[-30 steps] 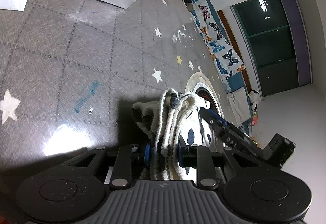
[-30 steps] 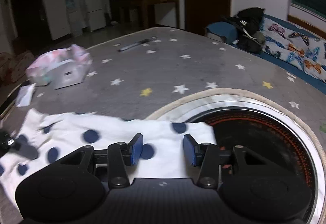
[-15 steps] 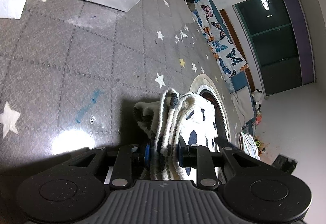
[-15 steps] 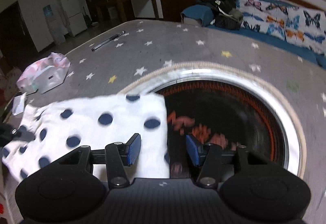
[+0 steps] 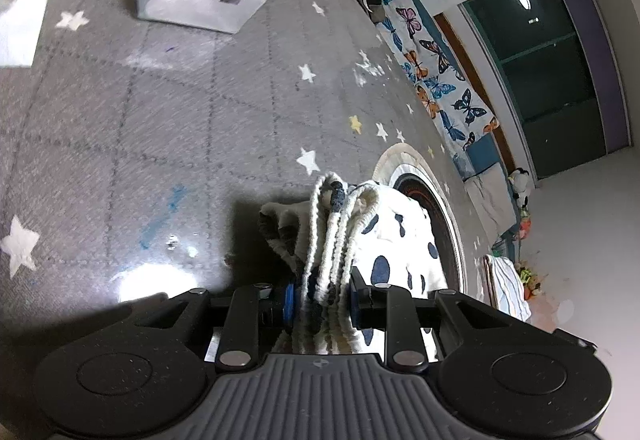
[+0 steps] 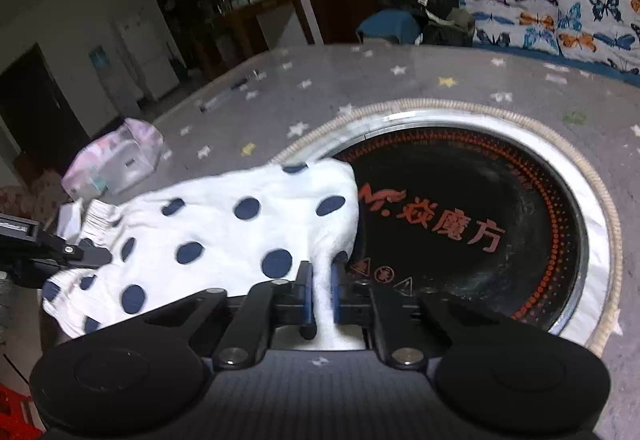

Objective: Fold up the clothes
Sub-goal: 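Carry the bundle with the left gripper across the table away from the cooktop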

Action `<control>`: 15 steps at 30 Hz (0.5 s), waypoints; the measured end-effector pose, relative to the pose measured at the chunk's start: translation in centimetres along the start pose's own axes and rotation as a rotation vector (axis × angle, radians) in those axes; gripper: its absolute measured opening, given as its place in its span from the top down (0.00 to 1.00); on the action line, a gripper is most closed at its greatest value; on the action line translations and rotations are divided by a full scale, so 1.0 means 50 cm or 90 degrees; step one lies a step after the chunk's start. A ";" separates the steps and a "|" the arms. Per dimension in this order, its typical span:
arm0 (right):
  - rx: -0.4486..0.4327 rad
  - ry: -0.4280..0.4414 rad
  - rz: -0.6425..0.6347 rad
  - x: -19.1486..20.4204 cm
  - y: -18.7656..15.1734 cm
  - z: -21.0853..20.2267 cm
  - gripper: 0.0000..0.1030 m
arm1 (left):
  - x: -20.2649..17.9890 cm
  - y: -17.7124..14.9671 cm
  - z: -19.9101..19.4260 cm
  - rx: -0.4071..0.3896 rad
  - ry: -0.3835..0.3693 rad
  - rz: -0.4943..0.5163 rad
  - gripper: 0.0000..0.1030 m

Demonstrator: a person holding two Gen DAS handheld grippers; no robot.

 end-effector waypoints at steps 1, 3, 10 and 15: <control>-0.010 0.000 0.001 0.001 -0.002 -0.011 0.94 | -0.009 0.000 0.000 0.000 0.001 0.007 0.74; -0.030 -0.003 0.005 -0.001 -0.005 -0.038 0.94 | -0.033 -0.001 0.004 0.004 -0.002 0.024 0.74; -0.098 -0.071 0.031 -0.058 -0.027 -0.170 0.94 | -0.161 -0.047 0.088 0.052 -0.028 0.102 0.74; -0.136 -0.152 0.081 -0.134 -0.062 -0.272 0.94 | -0.273 -0.096 0.189 0.105 -0.055 0.163 0.74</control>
Point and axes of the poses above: each gripper's, at about its wrist camera, not at the fingertips, and z roughly the way its jaws point, x to its left, y to its top, the point moved 1 cm from there along z, roughly the way its jaws point, and after that the axes turned 4 degrees about x, right-handed, at the moved point
